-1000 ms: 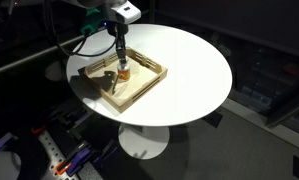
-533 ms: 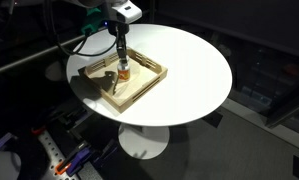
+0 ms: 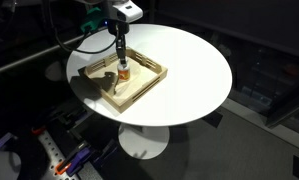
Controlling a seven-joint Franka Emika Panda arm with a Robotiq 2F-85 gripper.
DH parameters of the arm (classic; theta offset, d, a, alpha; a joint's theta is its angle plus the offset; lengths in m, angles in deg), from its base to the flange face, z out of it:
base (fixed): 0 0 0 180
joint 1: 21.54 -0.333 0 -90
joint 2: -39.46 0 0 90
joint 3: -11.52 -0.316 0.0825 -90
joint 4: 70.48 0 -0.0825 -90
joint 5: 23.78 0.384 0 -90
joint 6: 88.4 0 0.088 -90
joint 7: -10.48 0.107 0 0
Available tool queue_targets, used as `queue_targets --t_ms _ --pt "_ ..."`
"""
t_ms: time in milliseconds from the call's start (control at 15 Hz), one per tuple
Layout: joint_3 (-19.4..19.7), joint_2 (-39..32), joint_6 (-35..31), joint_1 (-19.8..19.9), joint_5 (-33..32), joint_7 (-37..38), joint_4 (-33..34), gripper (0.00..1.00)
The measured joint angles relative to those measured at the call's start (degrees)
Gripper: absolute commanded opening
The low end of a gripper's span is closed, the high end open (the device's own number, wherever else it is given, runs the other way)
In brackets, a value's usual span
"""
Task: Put the lid on the bottle
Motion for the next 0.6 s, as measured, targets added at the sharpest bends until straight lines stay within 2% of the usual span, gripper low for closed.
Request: queue_targets --t_ms 600 --pt "0.0 -0.2 0.8 0.0 0.0 0.0 0.8 0.19"
